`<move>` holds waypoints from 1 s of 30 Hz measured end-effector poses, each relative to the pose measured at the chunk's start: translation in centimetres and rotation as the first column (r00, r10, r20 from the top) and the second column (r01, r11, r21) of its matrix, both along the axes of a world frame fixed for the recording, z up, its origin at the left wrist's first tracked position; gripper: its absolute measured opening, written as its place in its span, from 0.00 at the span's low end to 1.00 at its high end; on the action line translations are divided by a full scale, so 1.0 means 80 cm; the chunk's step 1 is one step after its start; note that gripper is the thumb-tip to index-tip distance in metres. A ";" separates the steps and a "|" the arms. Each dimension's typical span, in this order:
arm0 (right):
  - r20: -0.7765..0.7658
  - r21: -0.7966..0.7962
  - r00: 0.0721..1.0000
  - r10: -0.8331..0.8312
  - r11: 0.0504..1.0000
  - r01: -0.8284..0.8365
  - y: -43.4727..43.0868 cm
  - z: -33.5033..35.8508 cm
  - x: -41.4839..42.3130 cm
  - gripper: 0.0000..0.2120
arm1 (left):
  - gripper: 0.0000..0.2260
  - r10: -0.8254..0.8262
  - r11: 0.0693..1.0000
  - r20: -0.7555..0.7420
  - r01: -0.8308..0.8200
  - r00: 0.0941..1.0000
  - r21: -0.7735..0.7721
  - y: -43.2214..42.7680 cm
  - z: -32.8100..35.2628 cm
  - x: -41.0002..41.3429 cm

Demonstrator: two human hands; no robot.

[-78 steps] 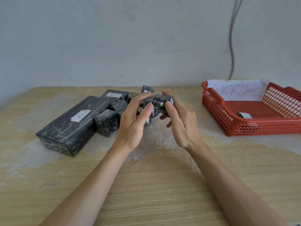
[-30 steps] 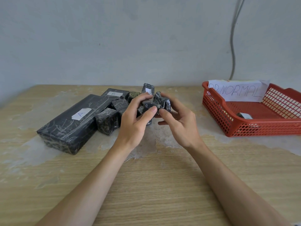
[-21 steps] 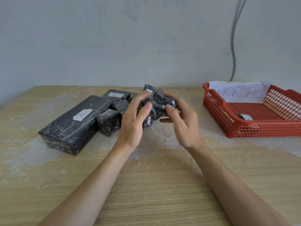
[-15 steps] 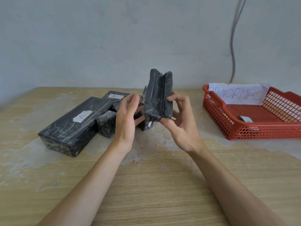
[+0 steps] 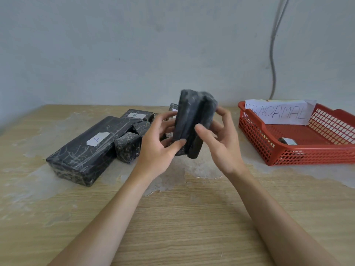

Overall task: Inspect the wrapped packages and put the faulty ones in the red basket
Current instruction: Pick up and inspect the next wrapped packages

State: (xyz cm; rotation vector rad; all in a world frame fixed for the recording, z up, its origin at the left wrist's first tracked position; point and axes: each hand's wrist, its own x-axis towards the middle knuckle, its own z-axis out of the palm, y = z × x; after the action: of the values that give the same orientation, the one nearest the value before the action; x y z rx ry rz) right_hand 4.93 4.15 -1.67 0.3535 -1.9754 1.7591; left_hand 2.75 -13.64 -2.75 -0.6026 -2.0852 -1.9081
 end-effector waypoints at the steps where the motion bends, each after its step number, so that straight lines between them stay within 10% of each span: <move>1: -0.008 0.028 1.000 -0.023 0.999 0.023 0.002 0.000 -0.001 0.23 | 0.27 -0.006 1.000 -0.023 0.005 1.000 -0.024 0.000 -0.001 0.000; 9: -0.152 0.272 0.984 -0.087 0.954 0.127 0.008 0.000 0.001 0.26 | 0.33 -0.077 0.996 -0.115 0.083 0.990 0.045 -0.001 0.005 0.007; 18: -0.032 0.092 0.988 -0.151 0.984 0.153 -0.005 0.007 0.006 0.18 | 0.22 -0.166 0.978 -0.223 0.132 0.961 -0.160 0.006 -0.004 0.013; 30: -0.063 0.343 0.993 -0.103 0.932 0.119 -0.012 0.000 0.012 0.15 | 0.10 -0.127 0.987 -0.060 0.132 0.990 0.092 0.022 -0.008 0.017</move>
State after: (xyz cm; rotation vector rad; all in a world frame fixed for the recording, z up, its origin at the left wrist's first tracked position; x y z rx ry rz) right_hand 5.89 3.19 -1.66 0.3820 -2.2268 1.3201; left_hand 4.08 -11.85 -3.38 -0.7764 -1.9522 -2.0241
